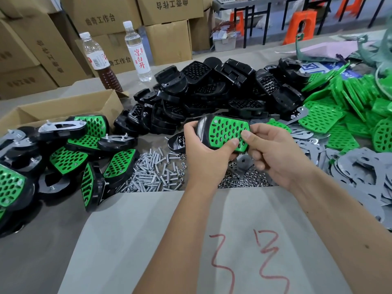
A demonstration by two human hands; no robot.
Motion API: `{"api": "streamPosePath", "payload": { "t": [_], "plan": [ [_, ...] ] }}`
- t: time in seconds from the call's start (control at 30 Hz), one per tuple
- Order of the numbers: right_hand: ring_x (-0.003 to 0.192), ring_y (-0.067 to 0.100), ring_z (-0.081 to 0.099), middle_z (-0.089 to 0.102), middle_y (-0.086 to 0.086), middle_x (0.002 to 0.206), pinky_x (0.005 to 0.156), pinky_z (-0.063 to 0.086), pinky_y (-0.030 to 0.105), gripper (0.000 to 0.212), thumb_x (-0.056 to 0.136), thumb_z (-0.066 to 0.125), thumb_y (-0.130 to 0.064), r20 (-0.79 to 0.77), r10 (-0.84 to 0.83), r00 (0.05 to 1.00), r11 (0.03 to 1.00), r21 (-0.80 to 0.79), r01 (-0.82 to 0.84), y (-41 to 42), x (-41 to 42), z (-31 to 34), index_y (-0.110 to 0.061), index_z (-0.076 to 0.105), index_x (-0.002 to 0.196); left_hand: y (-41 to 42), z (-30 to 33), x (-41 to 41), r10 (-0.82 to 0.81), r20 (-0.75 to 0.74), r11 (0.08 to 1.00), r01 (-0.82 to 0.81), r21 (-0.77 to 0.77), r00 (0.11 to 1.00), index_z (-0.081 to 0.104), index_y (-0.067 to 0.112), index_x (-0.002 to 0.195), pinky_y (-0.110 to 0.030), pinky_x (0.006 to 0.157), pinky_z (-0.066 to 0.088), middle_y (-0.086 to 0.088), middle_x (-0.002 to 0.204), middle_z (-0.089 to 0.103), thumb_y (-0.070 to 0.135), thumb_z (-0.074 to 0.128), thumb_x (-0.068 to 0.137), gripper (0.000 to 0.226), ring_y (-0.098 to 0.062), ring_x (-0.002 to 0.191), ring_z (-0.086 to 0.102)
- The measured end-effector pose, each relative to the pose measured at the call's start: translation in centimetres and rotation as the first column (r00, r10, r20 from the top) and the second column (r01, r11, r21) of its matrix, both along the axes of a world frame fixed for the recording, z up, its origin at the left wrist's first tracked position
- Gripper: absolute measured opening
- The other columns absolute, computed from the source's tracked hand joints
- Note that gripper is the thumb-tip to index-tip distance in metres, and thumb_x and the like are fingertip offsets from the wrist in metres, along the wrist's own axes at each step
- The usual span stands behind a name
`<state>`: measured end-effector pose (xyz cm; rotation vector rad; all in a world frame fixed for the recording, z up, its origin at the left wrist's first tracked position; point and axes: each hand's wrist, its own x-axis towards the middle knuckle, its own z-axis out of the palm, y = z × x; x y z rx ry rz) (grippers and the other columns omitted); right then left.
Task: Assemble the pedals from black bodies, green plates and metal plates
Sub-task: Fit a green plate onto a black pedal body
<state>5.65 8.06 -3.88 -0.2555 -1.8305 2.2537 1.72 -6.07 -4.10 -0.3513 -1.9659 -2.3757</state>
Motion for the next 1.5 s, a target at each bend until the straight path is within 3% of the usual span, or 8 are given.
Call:
{"api": "streamPosePath", "payload": {
  "t": [0.43, 0.63, 0.77, 0.87, 0.93, 1.1, 1.27, 1.5],
  "plan": [
    [0.036, 0.012, 0.044, 0.056, -0.003, 0.050, 0.037, 0.044, 0.023, 0.010, 0.103, 0.065, -0.012, -0.078, -0.280, 0.957, 0.939, 0.186, 0.290, 0.4, 0.1, 0.0, -0.006, 0.071, 0.106, -0.9, 0.8, -0.8, -0.135, 0.209, 0.990, 0.126, 0.057, 0.968, 0.063, 0.003, 0.119, -0.031, 0.069, 0.064, -0.015, 0.098, 0.074, -0.009, 0.064, 0.096, 0.026, -0.020, 0.073, 0.077],
    [0.049, 0.017, 0.056, 0.067, 0.015, 0.092, 0.044, 0.052, 0.030, 0.018, 0.105, 0.061, -0.028, -0.121, -0.302, 0.946, 0.932, 0.174, 0.320, -0.3, 0.5, 0.7, -0.011, 0.056, 0.110, -1.6, 1.0, -1.3, -0.079, 0.305, 0.979, 0.017, 0.202, 0.949, 0.056, -0.003, 0.123, -0.031, 0.070, 0.064, -0.025, 0.113, 0.070, -0.013, 0.063, 0.095, 0.030, -0.023, 0.073, 0.078],
    [0.055, 0.015, 0.051, 0.060, 0.000, 0.064, 0.054, 0.040, 0.031, 0.037, 0.095, 0.062, -0.051, -0.141, -0.126, 0.982, 0.549, 0.814, 0.187, -0.5, 1.1, 0.7, -0.019, 0.060, 0.076, -2.0, 1.4, -1.5, -0.186, 0.352, 0.923, 0.040, 0.383, 0.917, 0.060, -0.008, 0.125, -0.032, 0.076, 0.064, -0.022, 0.115, 0.075, -0.012, 0.056, 0.099, 0.027, -0.027, 0.091, 0.078],
    [0.070, 0.014, 0.055, 0.057, -0.010, 0.068, 0.061, 0.041, 0.034, 0.038, 0.087, 0.071, -0.059, 0.131, 0.041, 0.991, 0.227, 0.964, -0.137, -1.4, 1.4, 1.0, -0.026, 0.058, 0.072, -2.4, 1.7, -1.4, -0.256, 0.371, 0.877, 0.053, 0.477, 0.893, 0.059, -0.012, 0.126, -0.032, 0.073, 0.064, -0.024, 0.113, 0.076, -0.015, 0.057, 0.096, 0.030, -0.033, 0.093, 0.077],
    [0.077, 0.014, 0.053, 0.053, -0.013, 0.073, 0.065, 0.037, 0.033, 0.033, 0.088, 0.076, -0.050, 0.166, 0.065, 0.984, 0.159, 0.972, -0.174, -1.4, 1.4, 1.2, -0.030, 0.056, 0.071, -2.4, 1.8, -1.3, -0.271, 0.364, 0.866, 0.061, 0.497, 0.891, 0.059, -0.013, 0.127, -0.034, 0.077, 0.064, -0.029, 0.124, 0.070, -0.018, 0.056, 0.094, 0.033, -0.038, 0.100, 0.074],
    [0.081, 0.015, 0.053, 0.054, -0.014, 0.081, 0.072, 0.043, 0.036, 0.022, 0.098, 0.067, -0.036, 0.119, 0.092, 0.989, 0.235, 0.962, -0.137, -1.5, 1.4, 1.3, -0.024, 0.062, 0.081, -2.6, 1.9, -1.4, -0.295, 0.385, 0.842, 0.048, 0.537, 0.875, 0.061, -0.011, 0.126, -0.035, 0.078, 0.064, -0.025, 0.115, 0.075, -0.012, 0.057, 0.096, 0.030, -0.038, 0.098, 0.076],
    [0.051, 0.010, 0.050, 0.063, -0.001, 0.061, 0.053, 0.039, 0.023, 0.020, 0.103, 0.062, -0.024, -0.122, -0.014, 0.992, 0.615, 0.781, 0.105, -1.6, 1.2, 1.0, -0.017, 0.057, 0.085, -2.4, 1.7, -1.2, -0.276, 0.352, 0.880, 0.088, 0.467, 0.894, 0.059, -0.013, 0.126, -0.036, 0.081, 0.064, -0.029, 0.122, 0.071, -0.015, 0.052, 0.098, 0.029, -0.041, 0.100, 0.076],
    [0.055, 0.015, 0.059, 0.068, 0.000, 0.066, 0.053, 0.048, 0.026, 0.015, 0.099, 0.066, -0.007, -0.238, -0.132, 0.962, 0.893, 0.392, 0.220, -1.2, 1.0, 0.9, -0.016, 0.074, 0.089, -1.8, 1.4, -1.1, -0.267, 0.357, 0.901, 0.100, 0.422, 0.895, 0.062, -0.010, 0.123, -0.036, 0.080, 0.064, -0.026, 0.116, 0.075, -0.009, 0.053, 0.101, 0.024, -0.038, 0.102, 0.077]
  ]
}}
